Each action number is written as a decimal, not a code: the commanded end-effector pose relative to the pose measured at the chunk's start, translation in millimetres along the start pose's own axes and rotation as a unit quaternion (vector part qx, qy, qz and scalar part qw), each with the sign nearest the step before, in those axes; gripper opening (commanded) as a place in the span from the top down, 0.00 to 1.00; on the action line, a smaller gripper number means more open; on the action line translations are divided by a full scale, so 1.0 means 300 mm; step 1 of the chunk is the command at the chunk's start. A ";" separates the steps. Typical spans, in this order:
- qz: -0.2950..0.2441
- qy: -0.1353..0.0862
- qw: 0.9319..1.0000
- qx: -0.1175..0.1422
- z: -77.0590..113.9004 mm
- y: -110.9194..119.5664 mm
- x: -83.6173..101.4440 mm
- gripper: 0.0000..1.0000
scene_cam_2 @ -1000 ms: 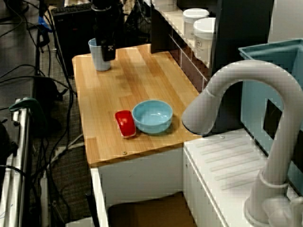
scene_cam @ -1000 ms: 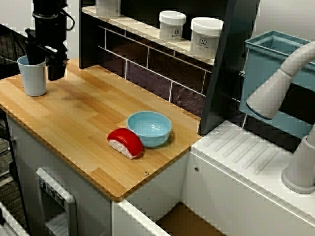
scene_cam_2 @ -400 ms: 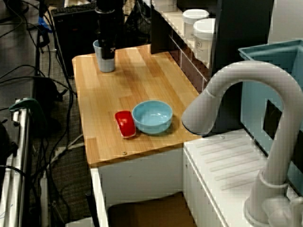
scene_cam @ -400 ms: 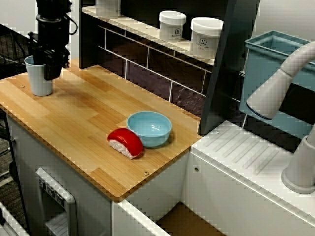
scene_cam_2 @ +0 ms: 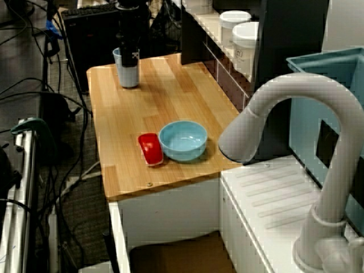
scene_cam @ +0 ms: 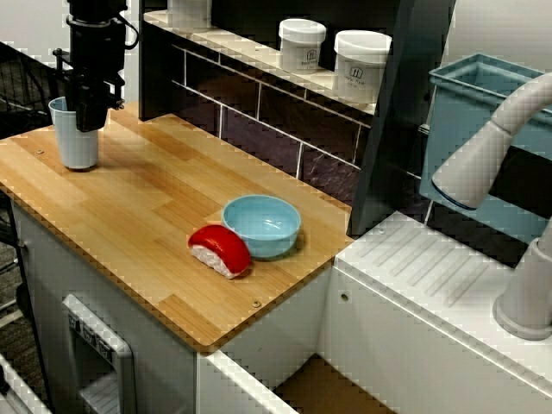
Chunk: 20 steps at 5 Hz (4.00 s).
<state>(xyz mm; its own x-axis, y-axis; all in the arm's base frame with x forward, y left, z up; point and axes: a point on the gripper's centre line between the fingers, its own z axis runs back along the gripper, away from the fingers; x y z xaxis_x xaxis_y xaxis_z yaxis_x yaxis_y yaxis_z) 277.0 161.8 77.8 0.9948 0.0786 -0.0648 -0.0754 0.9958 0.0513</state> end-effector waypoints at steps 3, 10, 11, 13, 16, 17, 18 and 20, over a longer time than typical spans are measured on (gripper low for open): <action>-0.065 -0.101 0.993 0.010 0.197 -0.186 -0.030 1.00; -0.091 -0.075 0.993 0.030 0.112 -0.382 0.167 1.00; -0.090 -0.069 0.993 0.031 0.103 -0.384 0.179 1.00; -0.080 -0.049 0.995 0.037 0.078 -0.379 0.173 0.10; -0.086 -0.046 0.995 0.027 0.096 -0.343 0.131 0.00; -0.079 -0.050 0.996 0.014 0.131 -0.321 0.115 0.00; -0.077 -0.056 0.995 0.002 0.169 -0.303 0.111 0.00; -0.079 -0.068 0.994 -0.019 0.232 -0.285 0.097 0.00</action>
<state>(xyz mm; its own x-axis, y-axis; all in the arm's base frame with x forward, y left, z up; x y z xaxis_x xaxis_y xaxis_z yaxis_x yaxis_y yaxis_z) 321.5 72.0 110.1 0.9962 -0.0816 -0.0309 0.0812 0.9966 -0.0143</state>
